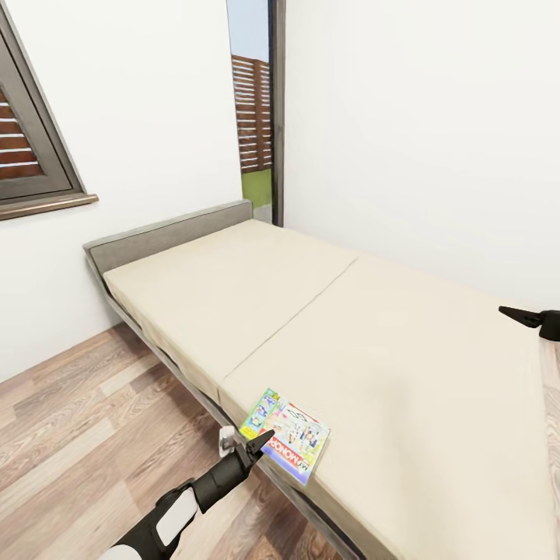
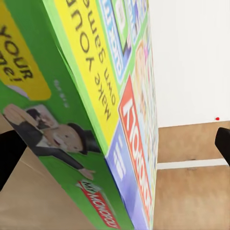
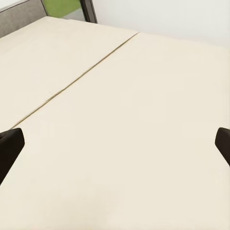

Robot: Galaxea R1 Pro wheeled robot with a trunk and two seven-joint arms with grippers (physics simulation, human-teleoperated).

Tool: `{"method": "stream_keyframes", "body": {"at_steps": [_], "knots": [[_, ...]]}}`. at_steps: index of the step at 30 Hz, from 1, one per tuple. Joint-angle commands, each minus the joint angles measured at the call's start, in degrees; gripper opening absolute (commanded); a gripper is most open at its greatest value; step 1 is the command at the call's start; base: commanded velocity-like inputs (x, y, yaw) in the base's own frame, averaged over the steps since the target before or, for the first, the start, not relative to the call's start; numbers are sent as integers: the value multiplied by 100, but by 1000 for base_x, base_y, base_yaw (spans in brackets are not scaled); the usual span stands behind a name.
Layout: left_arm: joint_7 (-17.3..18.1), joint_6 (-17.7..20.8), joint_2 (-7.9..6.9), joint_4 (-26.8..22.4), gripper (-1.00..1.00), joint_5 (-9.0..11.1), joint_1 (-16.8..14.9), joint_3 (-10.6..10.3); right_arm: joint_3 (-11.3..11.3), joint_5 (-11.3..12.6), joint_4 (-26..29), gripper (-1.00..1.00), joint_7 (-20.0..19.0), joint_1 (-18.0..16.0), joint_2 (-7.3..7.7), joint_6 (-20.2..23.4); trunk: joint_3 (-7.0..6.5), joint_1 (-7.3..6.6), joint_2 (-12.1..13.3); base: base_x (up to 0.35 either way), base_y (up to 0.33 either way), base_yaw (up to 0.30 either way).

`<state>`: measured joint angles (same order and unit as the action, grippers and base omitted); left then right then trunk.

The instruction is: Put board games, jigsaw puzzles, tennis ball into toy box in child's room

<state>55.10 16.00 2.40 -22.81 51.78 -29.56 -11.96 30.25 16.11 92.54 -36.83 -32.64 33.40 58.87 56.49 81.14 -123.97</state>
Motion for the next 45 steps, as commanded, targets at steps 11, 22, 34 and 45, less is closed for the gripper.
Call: {"method": "stream_keyframes", "body": {"at_steps": [11, 22, 34, 45], "knots": [[4, 71, 58, -3, -100, 78, -6, -35, 7, -29, 1, 100, -43, -6, 0, 28, 4, -1, -2, 0, 0, -6], [138, 69, 55, -84, -100, 99, -6, -43, -31, -29, 1, 100, -43, -6, 0, 20, 4, -1, -2, 0, 0, 0], [298, 115, 66, -272, -100, 104, -6, -43, -45, -29, 1, 100, -43, -6, -2, 12, 4, -1, -2, 0, 0, 0], [288, 149, 67, -382, -100, 104, -6, -47, -38, -29, 1, 100, -43, -6, -1, 10, 4, -1, -2, 0, 0, 0]]}}
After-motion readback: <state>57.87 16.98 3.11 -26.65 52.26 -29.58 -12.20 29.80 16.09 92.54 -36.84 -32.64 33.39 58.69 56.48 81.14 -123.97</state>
